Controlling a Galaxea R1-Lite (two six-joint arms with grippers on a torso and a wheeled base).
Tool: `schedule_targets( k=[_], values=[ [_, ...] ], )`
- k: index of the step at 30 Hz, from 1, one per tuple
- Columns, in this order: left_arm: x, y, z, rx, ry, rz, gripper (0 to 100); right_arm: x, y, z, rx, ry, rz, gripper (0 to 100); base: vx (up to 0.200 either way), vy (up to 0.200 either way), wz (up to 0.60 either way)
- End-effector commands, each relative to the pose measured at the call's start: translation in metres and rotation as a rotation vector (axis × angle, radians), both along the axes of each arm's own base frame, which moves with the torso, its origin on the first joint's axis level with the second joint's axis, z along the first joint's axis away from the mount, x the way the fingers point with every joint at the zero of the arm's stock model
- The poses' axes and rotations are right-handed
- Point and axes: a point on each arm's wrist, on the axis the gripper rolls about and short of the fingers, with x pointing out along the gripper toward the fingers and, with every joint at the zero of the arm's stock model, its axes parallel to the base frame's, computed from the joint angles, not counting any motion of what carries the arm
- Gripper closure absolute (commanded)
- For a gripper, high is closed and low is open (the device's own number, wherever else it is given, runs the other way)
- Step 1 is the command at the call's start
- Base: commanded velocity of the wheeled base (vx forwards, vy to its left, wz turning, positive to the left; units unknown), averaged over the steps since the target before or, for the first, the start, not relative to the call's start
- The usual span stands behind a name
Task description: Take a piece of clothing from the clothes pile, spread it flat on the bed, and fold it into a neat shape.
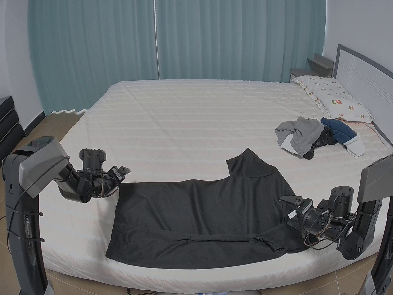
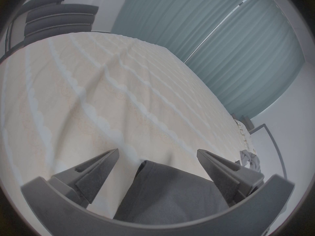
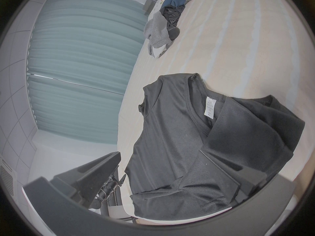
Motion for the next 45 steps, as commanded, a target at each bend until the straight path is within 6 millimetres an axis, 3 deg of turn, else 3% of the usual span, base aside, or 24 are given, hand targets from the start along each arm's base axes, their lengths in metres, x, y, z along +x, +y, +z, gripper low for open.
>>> schedule_targets(
  k=[1, 11, 12, 23, 24, 32, 33, 35, 36, 40, 42, 43, 45],
  values=[
    [0.002, -0.007, -0.017, 0.002, 0.029, -0.017, 0, 0.0, 0.001, -0.002, -0.002, -0.001, 0.003, 0, 0.0, 0.0, 0.0],
    [0.004, -0.012, -0.011, -0.065, -0.024, 0.012, 0, 0.001, 0.001, -0.006, -0.013, 0.011, 0.008, 0, 0.0, 0.0, 0.0],
    [0.002, -0.012, -0.006, -0.064, -0.027, 0.01, 100, 0.002, 0.001, -0.006, -0.012, 0.01, 0.009, 0, 0.0, 0.0, 0.0],
    [0.003, -0.009, -0.004, -0.054, -0.04, 0.021, 100, 0.002, 0.001, -0.005, -0.011, 0.002, 0.009, 0, 0.0, 0.0, 0.0],
    [0.003, 0.002, 0.004, -0.056, -0.056, 0.048, 100, 0.004, 0.002, -0.002, -0.046, -0.032, 0.026, 0, 0.0, 0.0, 0.0],
    [-0.002, 0.001, 0.003, -0.054, -0.043, 0.044, 100, 0.023, 0.006, 0.001, -0.168, -0.142, 0.08, 0, 0.0, 0.0, 0.0],
    [-0.002, 0.002, 0.005, -0.058, -0.046, 0.048, 100, 0.038, 0.008, 0.0, -0.225, -0.157, 0.101, 0, 0.0, 0.0, 0.0],
    [-0.002, 0.002, 0.007, -0.062, -0.047, 0.052, 100, 0.048, 0.009, -0.001, -0.272, -0.156, 0.118, 0, 0.0, 0.0, 0.0],
    [-0.005, 0.003, 0.006, -0.062, -0.038, 0.055, 100, 0.067, 0.012, 0.004, -0.316, -0.154, 0.13, 0, 0.0, 0.0, 0.0],
    [-0.007, 0.004, 0.004, -0.062, -0.033, 0.057, 100, 0.113, 0.018, 0.022, -0.352, -0.126, 0.129, 0, 0.0, 0.0, 0.0],
    [-0.007, 0.005, 0.005, -0.062, -0.037, 0.06, 100, 0.127, 0.017, 0.026, -0.367, -0.12, 0.131, 0, 0.0, 0.0, 0.0],
    [-0.007, 0.005, 0.005, -0.062, -0.037, 0.06, 100, 0.127, 0.017, 0.026, -0.367, -0.12, 0.131, 0, 0.0, 0.0, 0.0],
    [-0.009, 0.006, 0.009, -0.064, -0.039, 0.058, 100, 0.15, 0.015, 0.018, -0.418, -0.092, 0.16, 0, 0.0, 0.0, 0.0]
  ],
)
